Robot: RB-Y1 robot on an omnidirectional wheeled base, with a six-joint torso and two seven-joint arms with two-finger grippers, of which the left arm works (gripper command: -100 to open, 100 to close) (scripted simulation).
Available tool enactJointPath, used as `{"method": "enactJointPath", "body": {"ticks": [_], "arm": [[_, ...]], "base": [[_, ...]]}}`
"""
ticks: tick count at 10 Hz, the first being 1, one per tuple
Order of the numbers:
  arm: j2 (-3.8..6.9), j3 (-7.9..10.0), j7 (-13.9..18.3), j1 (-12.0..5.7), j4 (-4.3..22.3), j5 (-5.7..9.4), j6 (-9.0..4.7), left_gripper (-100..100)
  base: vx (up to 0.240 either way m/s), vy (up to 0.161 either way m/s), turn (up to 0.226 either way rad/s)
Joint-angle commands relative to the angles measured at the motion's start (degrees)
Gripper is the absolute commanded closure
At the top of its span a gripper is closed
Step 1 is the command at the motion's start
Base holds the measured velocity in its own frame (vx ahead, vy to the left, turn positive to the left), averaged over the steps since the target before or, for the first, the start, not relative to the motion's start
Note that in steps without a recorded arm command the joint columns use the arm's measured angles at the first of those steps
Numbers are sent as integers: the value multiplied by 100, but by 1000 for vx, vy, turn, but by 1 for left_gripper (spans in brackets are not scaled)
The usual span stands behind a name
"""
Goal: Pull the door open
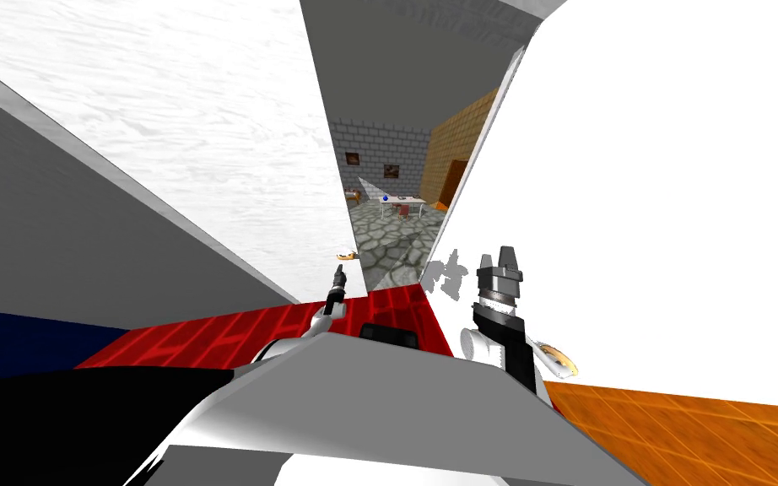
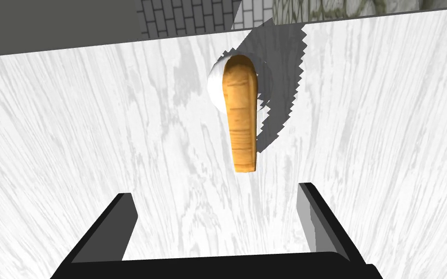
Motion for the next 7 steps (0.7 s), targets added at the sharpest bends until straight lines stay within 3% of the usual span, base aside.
{"method": "enactJointPath", "body": {"ticks": [1, 3, 4, 5, 7], "arm": [[6, 44, 19, -86, 217, 18, -39, -100], [12, 77, 35, -152, 391, 32, -74, -100], [13, 66, 28, -137, 340, 28, -61, -100], [155, 109, 166, -37, 393, 64, -131, -100], [155, 109, 166, -37, 393, 64, -131, -100]], "base": [[62, 39, -46], [59, 26, -28], [26, 8, -4], [148, 14, -125], [109, 7, -57]]}}
